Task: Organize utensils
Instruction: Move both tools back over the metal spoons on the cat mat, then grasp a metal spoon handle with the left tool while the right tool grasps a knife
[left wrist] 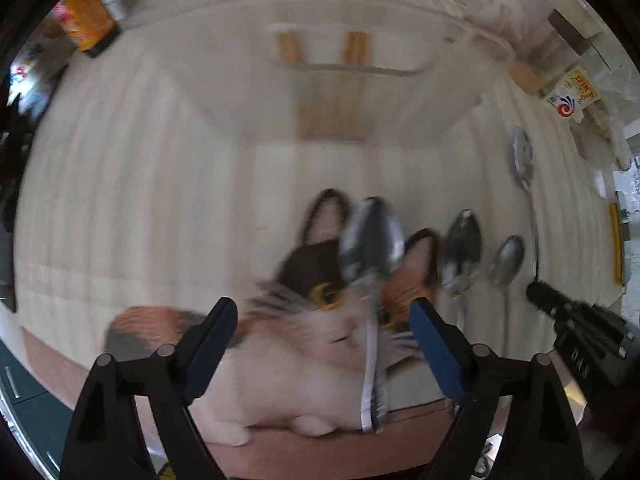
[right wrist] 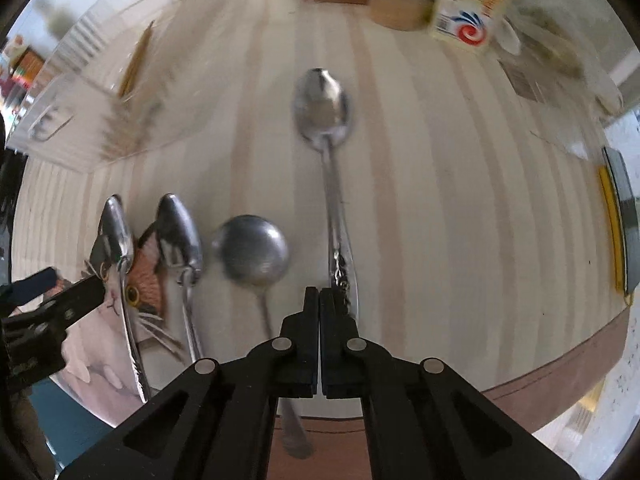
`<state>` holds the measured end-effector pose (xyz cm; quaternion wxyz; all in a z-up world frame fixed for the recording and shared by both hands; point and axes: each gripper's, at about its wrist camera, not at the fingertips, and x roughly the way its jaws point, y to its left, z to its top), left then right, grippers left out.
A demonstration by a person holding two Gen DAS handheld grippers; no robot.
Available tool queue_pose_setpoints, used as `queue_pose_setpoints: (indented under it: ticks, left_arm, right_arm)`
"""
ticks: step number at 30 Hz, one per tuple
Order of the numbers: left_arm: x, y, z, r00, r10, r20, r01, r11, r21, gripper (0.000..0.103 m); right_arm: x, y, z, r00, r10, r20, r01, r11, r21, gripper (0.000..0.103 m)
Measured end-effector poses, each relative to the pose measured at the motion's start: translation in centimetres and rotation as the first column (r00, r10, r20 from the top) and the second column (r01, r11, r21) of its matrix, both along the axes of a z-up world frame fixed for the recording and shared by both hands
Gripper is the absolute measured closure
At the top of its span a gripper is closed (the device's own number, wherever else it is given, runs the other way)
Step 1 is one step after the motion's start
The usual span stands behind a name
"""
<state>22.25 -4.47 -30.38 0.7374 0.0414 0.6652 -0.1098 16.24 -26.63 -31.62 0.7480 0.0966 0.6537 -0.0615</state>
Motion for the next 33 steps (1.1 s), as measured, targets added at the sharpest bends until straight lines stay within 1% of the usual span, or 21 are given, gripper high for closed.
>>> queue_pose_setpoints:
  ticks: [3, 5, 6, 8, 9, 10, 11, 13, 14, 15, 16, 18, 22, 24, 26, 28, 29, 30, 31, 32, 33]
  left_arm:
    - [0.4, -1.5, -0.6, 1.000, -0.012, -0.001, 0.012, 1.000, -0.004, 0.017]
    - [0.5, -2.4, -0.9, 1.000, -0.025, 0.006, 0.025, 1.000, 0.008, 0.018]
    - [0.6, -2.7, -1.0, 1.000, -0.029, 0.006, 0.028, 1.000, 0.008, 0.026]
    - [0.5, -3.4, -1.4, 0.999, -0.038, 0.004, 0.038, 0.999, 0.026, 0.037]
    - [0.7, -3.6, -1.4, 0.999, -0.042, 0.013, 0.042, 0.998, 0.037, 0.038]
    - [0.6, -3.9, -1.4, 0.999, -0.048, 0.022, 0.047, 0.998, 0.048, 0.040]
    - [0.4, -4.2, -1.3, 0.998, -0.056, 0.033, 0.054, 0.996, 0.069, 0.045]
    - [0.2, -4.4, -1.1, 0.997, -0.057, 0.045, 0.054, 0.996, 0.075, 0.048]
    - [0.2, -4.2, -1.1, 0.997, -0.057, 0.050, 0.053, 0.996, 0.073, 0.057]
    - [0.3, -4.3, -1.0, 0.997, -0.059, 0.057, 0.055, 0.996, 0.073, 0.069]
    - [0.3, -4.2, -0.9, 0.997, -0.061, 0.057, 0.057, 0.996, 0.072, 0.071]
    - [0.2, -3.8, -0.8, 0.997, -0.057, 0.051, 0.054, 0.997, 0.062, 0.071]
    - [0.4, -2.3, -0.8, 0.996, -0.058, 0.067, 0.052, 0.995, 0.087, 0.071]
    - [0.4, -0.6, -0.5, 0.996, -0.051, 0.071, 0.044, 0.994, 0.096, 0.071]
    - [0.3, 0.5, -0.4, 0.996, -0.044, 0.078, 0.035, 0.993, 0.115, 0.071]
    - [0.3, 1.7, -0.3, 0.996, -0.037, 0.080, 0.026, 0.991, 0.129, 0.071]
    - [0.3, 2.8, -0.3, 0.996, -0.035, 0.085, 0.023, 0.990, 0.142, 0.071]
    - [0.1, 3.6, -0.2, 0.995, -0.033, 0.089, 0.019, 0.988, 0.153, 0.071]
    - [0.1, 4.6, -0.3, 0.996, -0.029, 0.089, 0.014, 0.987, 0.162, 0.071]
    - [0.0, 5.5, -0.3, 0.996, -0.019, 0.088, 0.004, 0.987, 0.163, 0.071]
    - [-0.1, 6.4, -0.2, 0.996, -0.005, 0.085, -0.009, 0.986, 0.166, 0.071]
  right_arm:
    - [-1.1, -1.3, -0.7, 1.000, -0.027, -0.013, 0.027, 0.999, 0.027, 0.103]
    - [-1.7, -2.1, -1.0, 0.998, -0.055, -0.018, 0.056, 0.997, 0.050, 0.103]
    - [-2.1, -2.4, -1.1, 0.998, -0.067, -0.019, 0.068, 0.996, 0.056, 0.103]
    - [-2.9, -2.9, -1.3, 0.996, -0.084, -0.022, 0.085, 0.994, 0.066, 0.103]
    - [-3.3, -3.1, -1.5, 0.996, -0.091, -0.024, 0.093, 0.993, 0.068, 0.103]
    - [-2.8, -2.9, -1.5, 0.995, -0.095, -0.026, 0.096, 0.993, 0.070, 0.103]
    - [-2.5, -3.3, -1.3, 0.995, -0.099, -0.025, 0.101, 0.993, 0.069, 0.102]
    - [-3.3, -3.5, -1.5, 0.994, -0.103, -0.021, 0.104, 0.992, 0.065, 0.102]
    - [-3.0, -3.6, -1.3, 0.994, -0.106, -0.020, 0.107, 0.992, 0.065, 0.102]
    - [-3.4, -3.8, -1.3, 0.994, -0.109, -0.017, 0.110, 0.992, 0.065, 0.102]
    - [-2.9, -4.0, -1.1, 0.994, -0.111, -0.015, 0.112, 0.992, 0.065, 0.102]
    - [-3.4, -4.2, -1.0, 0.994, -0.111, -0.007, 0.112, 0.992, 0.066, 0.102]
    - [-2.7, -3.8, 0.8, 0.995, -0.098, 0.013, 0.096, 0.991, 0.089, 0.102]
    - [-2.3, -2.6, 1.3, 0.996, -0.082, 0.025, 0.078, 0.991, 0.113, 0.102]
    - [-2.1, -1.6, 1.6, 0.997, -0.068, 0.031, 0.062, 0.985, 0.164, 0.102]
    - [-0.3, 0.2, 2.3, 0.999, -0.048, 0.023, 0.042, 0.976, 0.216, 0.095]
    - [-0.1, 0.9, 2.0, 1.000, -0.027, 0.011, 0.024, 0.973, 0.229, 0.084]
    - [0.4, 1.2, 1.9, 1.000, -0.010, 0.003, 0.009, 0.972, 0.236, 0.071]
    - [0.5, 2.1, 1.5, 1.000, 0.012, -0.003, -0.011, 0.969, 0.246, 0.065]
    - [2.1, 3.1, 1.3, 1.000, 0.022, -0.004, -0.020, 0.968, 0.250, 0.062]
    - [2.3, 3.9, 1.0, 0.999, 0.035, -0.001, -0.034, 0.967, 0.252, 0.062]
